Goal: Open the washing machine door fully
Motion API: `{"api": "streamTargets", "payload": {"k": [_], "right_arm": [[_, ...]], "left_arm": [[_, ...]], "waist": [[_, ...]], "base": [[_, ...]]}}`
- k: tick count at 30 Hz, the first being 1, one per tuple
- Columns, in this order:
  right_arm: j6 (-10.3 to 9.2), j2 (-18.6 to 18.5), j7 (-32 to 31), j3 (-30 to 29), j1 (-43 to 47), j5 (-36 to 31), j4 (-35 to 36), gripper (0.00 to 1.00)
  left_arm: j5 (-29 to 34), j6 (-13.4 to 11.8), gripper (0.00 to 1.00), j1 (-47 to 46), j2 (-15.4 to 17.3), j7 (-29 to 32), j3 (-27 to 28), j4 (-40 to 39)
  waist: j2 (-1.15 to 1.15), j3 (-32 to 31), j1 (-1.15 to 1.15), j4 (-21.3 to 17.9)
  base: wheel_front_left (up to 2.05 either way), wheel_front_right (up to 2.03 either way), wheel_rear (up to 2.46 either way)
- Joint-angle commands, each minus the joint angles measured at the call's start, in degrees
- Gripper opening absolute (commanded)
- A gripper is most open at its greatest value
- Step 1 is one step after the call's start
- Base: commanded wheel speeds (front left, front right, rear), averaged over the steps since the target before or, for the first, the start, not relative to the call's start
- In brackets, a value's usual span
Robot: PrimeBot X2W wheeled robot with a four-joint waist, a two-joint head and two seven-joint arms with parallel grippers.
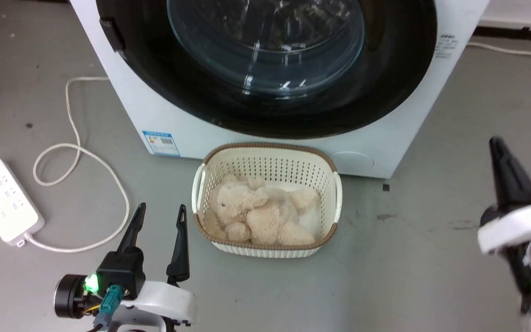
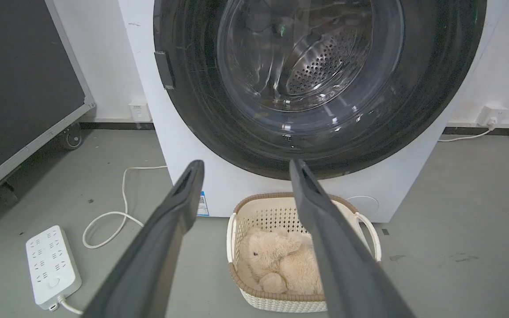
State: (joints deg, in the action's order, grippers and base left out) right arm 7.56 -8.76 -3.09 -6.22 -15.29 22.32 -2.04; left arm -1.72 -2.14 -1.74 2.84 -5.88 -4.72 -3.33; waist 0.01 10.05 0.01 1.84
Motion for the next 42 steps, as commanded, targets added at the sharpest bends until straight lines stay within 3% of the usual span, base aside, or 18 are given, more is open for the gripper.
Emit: {"api": "streamTargets", "payload": {"k": [1,21,23,28,42], "right_arm": [[-0.03,-0.5,-0.8,-0.8,-2.6,1.9,-0.9,0.00],[-0.04,-2.8,-11.7,-7.8,-26.0,15.0,-17.6,0.00],[-0.04,-4.1,-16.4,-10.2,-32.0,18.4,-23.6,0.00],[-0.05,-4.9,-21.5,-12.7,-38.6,21.6,-30.1,0.00],[-0.06,-7.8,-32.1,-16.9,-54.3,26.1,-44.2,0.00]], "left_arm": [[-0.4,-0.4,1.00,-1.3,0.0,-0.7,-0.2,-0.4],[-0.6,-1.5,1.00,-3.7,0.0,-2.9,-1.9,-2.3],[-0.7,-1.7,1.00,-4.0,0.0,-3.5,-2.5,-2.8],[-0.9,-1.9,1.00,-4.4,0.0,-4.1,-2.9,-3.2],[-1.4,-2.9,1.00,-6.1,0.0,-5.7,-5.0,-4.6]], "waist": [[-0.01,0.9,-0.01,0.4],[-0.01,8.4,-0.01,3.4],[-0.01,9.9,-0.01,4.1],[-0.01,11.6,-0.01,4.8],[-0.01,16.2,-0.01,6.5]], "base": [[0.00,0.00,0.00],[0.00,0.00,0.00],[0.00,0.00,0.00],[0.00,0.00,0.00],[0.00,0.00,0.00]]}}
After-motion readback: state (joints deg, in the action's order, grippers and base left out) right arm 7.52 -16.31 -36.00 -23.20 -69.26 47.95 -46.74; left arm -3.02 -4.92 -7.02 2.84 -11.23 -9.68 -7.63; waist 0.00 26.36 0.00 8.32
